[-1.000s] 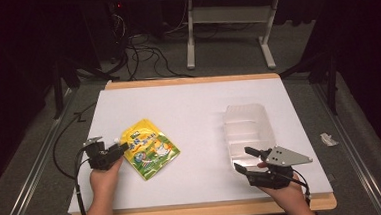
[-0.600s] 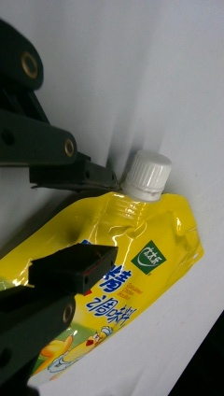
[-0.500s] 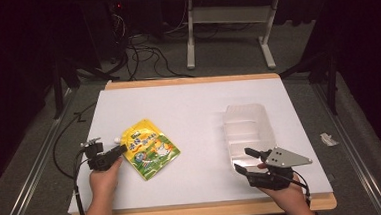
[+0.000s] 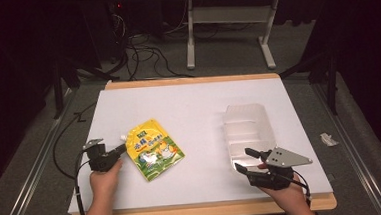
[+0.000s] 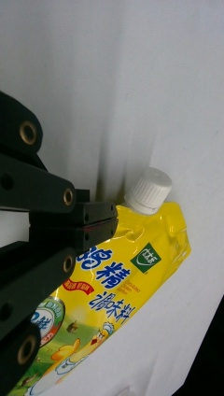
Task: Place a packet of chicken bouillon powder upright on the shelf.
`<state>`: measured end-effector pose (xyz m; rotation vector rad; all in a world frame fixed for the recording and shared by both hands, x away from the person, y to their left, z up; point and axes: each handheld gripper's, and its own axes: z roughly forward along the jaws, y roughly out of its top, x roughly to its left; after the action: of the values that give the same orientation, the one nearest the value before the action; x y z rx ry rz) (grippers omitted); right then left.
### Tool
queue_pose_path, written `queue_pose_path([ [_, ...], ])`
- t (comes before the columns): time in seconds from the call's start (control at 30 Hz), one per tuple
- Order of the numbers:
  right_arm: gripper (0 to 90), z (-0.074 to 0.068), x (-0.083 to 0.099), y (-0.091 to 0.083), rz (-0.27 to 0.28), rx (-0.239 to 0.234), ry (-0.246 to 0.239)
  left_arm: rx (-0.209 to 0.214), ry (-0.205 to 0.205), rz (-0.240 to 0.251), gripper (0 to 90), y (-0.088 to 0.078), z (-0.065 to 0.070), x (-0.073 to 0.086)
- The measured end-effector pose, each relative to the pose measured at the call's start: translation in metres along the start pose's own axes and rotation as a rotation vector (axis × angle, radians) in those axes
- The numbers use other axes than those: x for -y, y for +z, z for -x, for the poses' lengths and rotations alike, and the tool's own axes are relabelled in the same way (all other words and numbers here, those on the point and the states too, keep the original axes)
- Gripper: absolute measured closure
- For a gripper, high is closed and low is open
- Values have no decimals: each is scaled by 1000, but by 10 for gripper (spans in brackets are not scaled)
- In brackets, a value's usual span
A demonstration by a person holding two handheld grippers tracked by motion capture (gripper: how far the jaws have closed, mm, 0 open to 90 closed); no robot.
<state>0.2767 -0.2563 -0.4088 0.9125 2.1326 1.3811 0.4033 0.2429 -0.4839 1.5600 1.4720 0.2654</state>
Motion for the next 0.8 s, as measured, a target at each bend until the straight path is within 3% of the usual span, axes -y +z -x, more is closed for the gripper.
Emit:
queue_pose_path([
  [0.13, 393, 0, 0, 0, 1, -1, 0, 11, -2, 42, 900, -4, 2, -2],
  [0.17, 393, 0, 0, 0, 2, 4, -5, 20, 23, 50, 900, -7, 7, -5],
  [0.27, 394, 1, 0, 0, 1, 4, -1, 21, 41, 71, 900, -9, 15, -8],
  [0.33, 394, 1, 1, 0, 1, 4, 2, -2, 37, 71, 900, -9, 17, -9],
  [0.43, 396, 0, 1, 0, -4, 6, 1, -42, 31, 32, 900, -2, 11, -8],
  [0.5, 401, -1, 1, 0, -6, 6, -4, -32, -19, 18, 894, 3, 3, -6],
  [0.53, 402, -1, 1, 0, -6, 10, -6, -18, -51, -2, 757, 5, -2, -5],
  [0.57, 403, -1, 1, 0, -9, 12, -7, -10, -68, -11, 735, 7, -5, -5],
  [0.7, 402, 0, 1, 1, -12, 13, -3, 119, -165, -44, 592, 11, -14, -7],
  [0.8, 403, 0, 2, 2, -16, 15, -2, 162, -223, -54, 529, 17, -20, -10],
])
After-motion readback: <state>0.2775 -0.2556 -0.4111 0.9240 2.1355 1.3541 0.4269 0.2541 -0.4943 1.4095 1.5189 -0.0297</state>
